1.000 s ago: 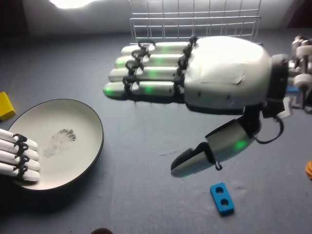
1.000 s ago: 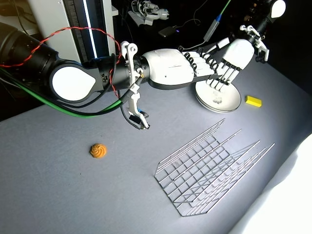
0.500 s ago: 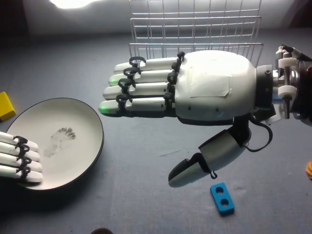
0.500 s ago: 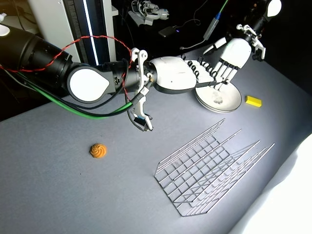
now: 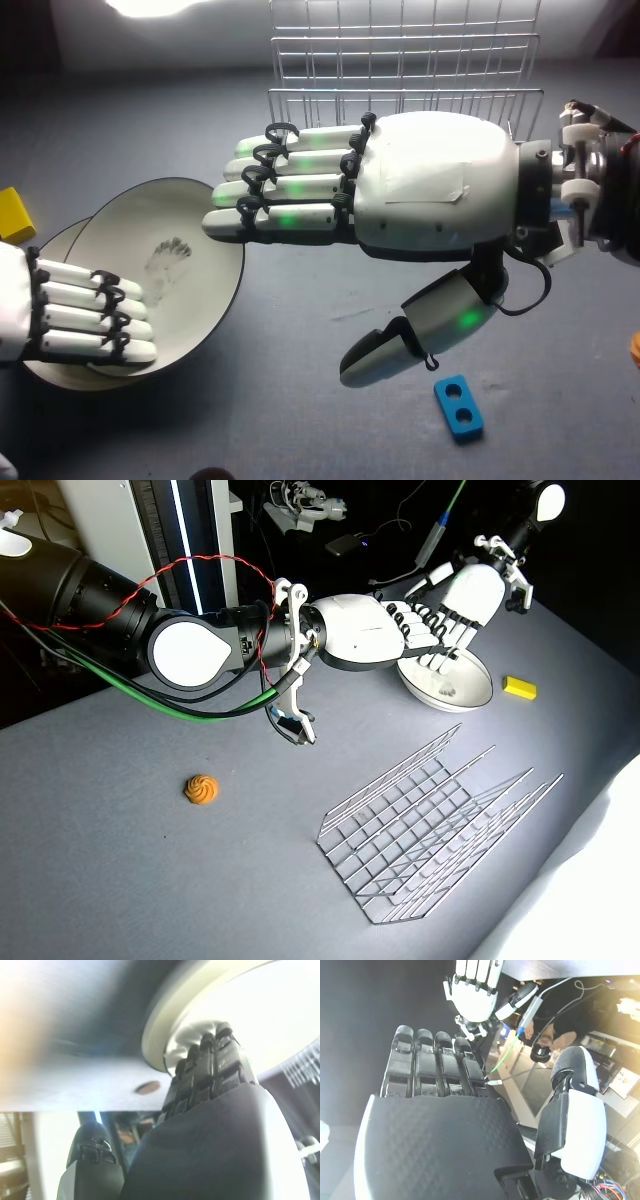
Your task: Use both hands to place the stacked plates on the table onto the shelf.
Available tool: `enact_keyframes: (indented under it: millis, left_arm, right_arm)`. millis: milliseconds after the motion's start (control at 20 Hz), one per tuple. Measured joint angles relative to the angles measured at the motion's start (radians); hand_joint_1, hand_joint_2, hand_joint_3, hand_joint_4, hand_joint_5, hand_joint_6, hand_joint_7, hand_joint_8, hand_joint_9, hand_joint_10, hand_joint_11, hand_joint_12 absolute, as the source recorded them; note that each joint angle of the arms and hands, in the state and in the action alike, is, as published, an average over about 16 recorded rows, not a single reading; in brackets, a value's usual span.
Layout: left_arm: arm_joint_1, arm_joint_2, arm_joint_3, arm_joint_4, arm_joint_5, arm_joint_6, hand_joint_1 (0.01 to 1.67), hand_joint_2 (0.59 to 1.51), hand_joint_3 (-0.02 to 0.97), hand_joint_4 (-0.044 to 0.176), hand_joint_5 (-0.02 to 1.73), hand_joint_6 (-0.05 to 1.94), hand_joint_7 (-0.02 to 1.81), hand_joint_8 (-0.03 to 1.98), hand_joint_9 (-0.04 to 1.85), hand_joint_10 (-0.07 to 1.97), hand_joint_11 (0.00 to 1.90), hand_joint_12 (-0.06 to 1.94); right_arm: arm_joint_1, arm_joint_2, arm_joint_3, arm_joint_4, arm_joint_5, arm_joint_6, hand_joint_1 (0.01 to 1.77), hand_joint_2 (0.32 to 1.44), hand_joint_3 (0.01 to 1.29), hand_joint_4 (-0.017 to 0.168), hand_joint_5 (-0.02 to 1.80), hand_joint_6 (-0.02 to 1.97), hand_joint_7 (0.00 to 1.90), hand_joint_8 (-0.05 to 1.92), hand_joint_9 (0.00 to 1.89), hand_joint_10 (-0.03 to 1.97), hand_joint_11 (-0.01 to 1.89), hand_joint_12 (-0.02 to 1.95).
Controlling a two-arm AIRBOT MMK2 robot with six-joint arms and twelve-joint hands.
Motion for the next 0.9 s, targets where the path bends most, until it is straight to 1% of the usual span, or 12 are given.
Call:
enact_keyframes:
  millis: [250,450,650,900]
  left_arm:
    - [-0.035,-0.011,-0.042,0.001,0.015,-0.010,0.02,1.083,0.019,-0.006,-0.01,-0.02,0.01,-0.01,0.00,0.01,0.01,0.00]
    - [-0.050,-0.020,-0.057,-0.002,0.011,-0.017,0.01,1.084,0.019,-0.004,-0.01,-0.01,0.02,-0.01,0.01,0.01,0.01,-0.01]
    - [-0.049,-0.029,-0.055,-0.020,-0.006,-0.020,0.01,1.083,0.019,-0.002,0.00,0.00,0.02,-0.01,0.01,0.00,0.01,-0.02]
    - [-0.033,-0.036,-0.039,-0.050,-0.033,-0.019,0.01,1.078,0.019,-0.001,0.01,0.02,0.02,-0.01,0.02,0.00,0.01,-0.03]
  right_arm:
    - [0.006,-0.013,0.000,0.000,-0.035,-0.067,0.31,0.96,0.03,0.002,0.02,0.02,0.01,0.01,0.02,0.01,0.02,0.01]
    - [0.019,-0.033,0.003,0.004,-0.074,-0.133,0.34,0.97,0.03,0.002,0.02,0.02,0.01,0.01,0.02,0.01,0.02,0.01]
    - [0.034,-0.052,0.008,0.015,-0.107,-0.193,0.45,0.96,0.03,0.002,0.02,0.02,0.01,0.01,0.02,0.01,0.02,0.01]
    - [0.053,-0.072,0.015,0.032,-0.142,-0.232,0.60,0.96,0.03,0.002,0.02,0.02,0.01,0.01,0.02,0.01,0.02,0.01]
